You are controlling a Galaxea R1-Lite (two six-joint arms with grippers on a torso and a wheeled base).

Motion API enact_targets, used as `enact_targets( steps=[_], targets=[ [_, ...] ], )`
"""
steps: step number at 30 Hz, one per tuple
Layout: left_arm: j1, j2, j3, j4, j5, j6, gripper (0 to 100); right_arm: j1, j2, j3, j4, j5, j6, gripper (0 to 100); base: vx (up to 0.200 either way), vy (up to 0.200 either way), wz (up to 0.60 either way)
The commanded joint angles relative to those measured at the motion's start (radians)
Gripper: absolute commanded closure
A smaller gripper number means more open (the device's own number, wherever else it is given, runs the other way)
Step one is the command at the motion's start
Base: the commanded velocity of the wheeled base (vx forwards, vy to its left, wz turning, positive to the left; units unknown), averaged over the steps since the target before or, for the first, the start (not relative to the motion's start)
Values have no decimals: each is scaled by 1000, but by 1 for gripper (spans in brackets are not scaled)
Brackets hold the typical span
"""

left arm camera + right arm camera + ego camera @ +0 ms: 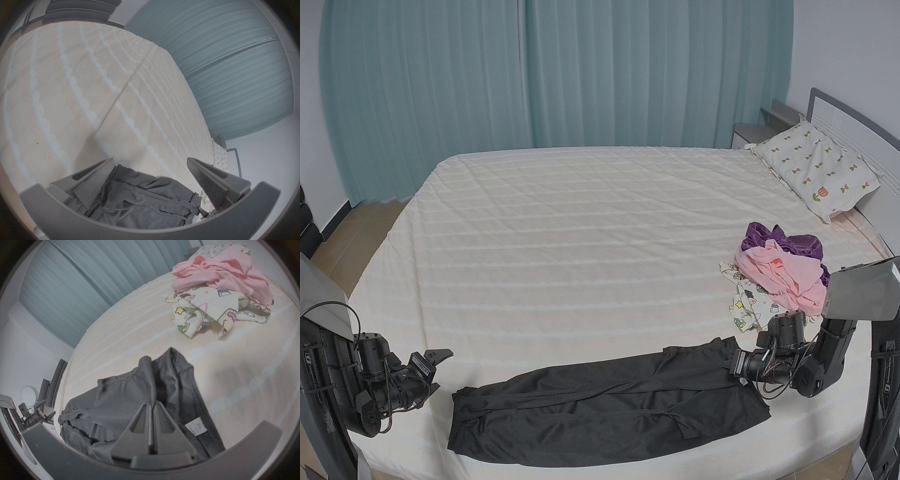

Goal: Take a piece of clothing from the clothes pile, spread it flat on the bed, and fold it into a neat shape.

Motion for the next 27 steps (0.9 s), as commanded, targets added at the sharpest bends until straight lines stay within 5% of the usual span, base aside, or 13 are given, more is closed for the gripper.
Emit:
enact_targets(
  steps=[1, 2, 3, 13, 21, 24, 27],
  targets=[
    [1, 2, 1, -18, 1, 0, 0, 3, -4, 16, -1, 0, -1, 100, 0, 0, 0],
    [1, 2, 1, -18, -1, 0, 0, 3, -5, 29, -1, 2, -4, 100, 0, 0, 0],
    [1, 2, 1, -18, 1, 1, 0, 3, -5, 42, -1, 2, -13, 0, 0, 0, 0],
    [1, 4, -1, -18, 1, 3, 0, -2, -45, 56, -46, 3, -24, 0, 0, 0, 0],
    [-18, -5, -36, -18, 19, 17, 0, -8, -86, 46, -51, 5, 114, 0, 0, 0, 0],
    [-42, -7, -58, -16, 64, 23, 0, -2, -70, 48, -55, 6, 142, 0, 0, 0, 0],
    [-108, 15, -93, -7, 202, 79, 0, 3, -51, 53, -89, 6, 204, 0, 0, 0, 0]
  ],
)
